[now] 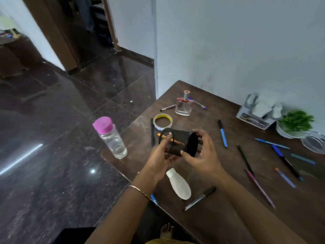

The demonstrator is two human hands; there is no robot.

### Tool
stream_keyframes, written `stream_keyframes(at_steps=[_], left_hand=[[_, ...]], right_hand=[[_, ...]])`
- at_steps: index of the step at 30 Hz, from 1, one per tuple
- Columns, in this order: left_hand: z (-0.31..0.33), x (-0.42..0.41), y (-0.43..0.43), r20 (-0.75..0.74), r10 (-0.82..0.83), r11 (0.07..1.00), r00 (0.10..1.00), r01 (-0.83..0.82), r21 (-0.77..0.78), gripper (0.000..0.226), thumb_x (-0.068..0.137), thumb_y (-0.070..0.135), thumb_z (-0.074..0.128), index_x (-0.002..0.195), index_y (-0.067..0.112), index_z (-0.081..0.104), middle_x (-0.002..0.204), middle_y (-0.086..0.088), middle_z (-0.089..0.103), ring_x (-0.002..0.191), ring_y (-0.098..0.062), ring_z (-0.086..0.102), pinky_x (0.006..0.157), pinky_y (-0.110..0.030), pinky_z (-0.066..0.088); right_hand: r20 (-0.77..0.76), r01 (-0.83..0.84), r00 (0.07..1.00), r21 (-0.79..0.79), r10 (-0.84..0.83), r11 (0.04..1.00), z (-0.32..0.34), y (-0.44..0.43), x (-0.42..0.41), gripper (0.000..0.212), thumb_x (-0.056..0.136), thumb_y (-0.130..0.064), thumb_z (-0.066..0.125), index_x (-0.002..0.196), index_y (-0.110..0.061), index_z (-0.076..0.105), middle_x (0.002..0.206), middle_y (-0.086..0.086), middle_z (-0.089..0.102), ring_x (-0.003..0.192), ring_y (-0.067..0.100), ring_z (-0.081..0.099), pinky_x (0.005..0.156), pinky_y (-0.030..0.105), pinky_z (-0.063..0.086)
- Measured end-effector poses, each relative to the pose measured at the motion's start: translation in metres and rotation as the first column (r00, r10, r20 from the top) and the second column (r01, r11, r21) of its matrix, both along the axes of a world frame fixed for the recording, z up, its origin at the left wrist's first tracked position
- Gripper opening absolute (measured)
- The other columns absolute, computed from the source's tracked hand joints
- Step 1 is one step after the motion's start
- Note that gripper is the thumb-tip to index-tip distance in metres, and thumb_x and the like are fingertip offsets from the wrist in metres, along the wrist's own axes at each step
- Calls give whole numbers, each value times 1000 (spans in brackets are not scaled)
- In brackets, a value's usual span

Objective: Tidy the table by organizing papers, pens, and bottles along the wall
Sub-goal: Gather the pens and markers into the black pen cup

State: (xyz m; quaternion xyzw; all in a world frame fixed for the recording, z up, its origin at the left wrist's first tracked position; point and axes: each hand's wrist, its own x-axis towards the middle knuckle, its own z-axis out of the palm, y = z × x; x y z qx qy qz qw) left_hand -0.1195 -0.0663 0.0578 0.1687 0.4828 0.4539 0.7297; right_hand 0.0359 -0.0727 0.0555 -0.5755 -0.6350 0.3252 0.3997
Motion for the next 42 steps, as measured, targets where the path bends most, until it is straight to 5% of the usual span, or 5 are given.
stream_keyframes(at_steps=[8,14,30,37,42], left_hand=[[-8,94,16,-301,-352,899,886,410,153,39,72,16,81,106,5,67,108,-17,71,100,-26,68,82,-31,55],[-35,131,22,-777,-368,571,511,783,245,94,41,38,92,122,29,45,125,1,55,118,-14,55,100,-36,49],[-45,92,58,-765,-566,363,307,926,103,101,68,8,79,148,28,20,140,6,42,128,-10,45,88,-24,53],[-26,64,121,-846,-88,847,526,487,215,19,83,8,67,85,23,56,78,6,62,74,-14,63,72,-31,50],[-6,38,190,-892,127,926,434,270,263,9,88,22,64,86,13,61,78,3,62,80,-16,58,63,-25,36]], right_hand=[[51,125,992,-234,-116,964,-24,-44,101,85,57,-33,86,126,-30,36,119,-16,51,111,-1,53,95,25,46],[96,243,969,-235,-226,941,-50,-54,125,88,56,-47,86,134,-37,47,131,-18,56,121,-2,53,99,36,49],[397,194,918,-454,2,869,-34,-17,163,60,84,-5,58,141,-16,42,138,0,48,122,14,50,100,30,44],[456,242,883,-226,-117,944,12,79,144,29,84,-11,57,113,-16,61,108,2,63,96,18,60,86,36,50],[524,165,849,-142,-68,976,12,166,115,20,86,-15,55,103,-11,64,102,6,63,95,23,61,81,33,49]])
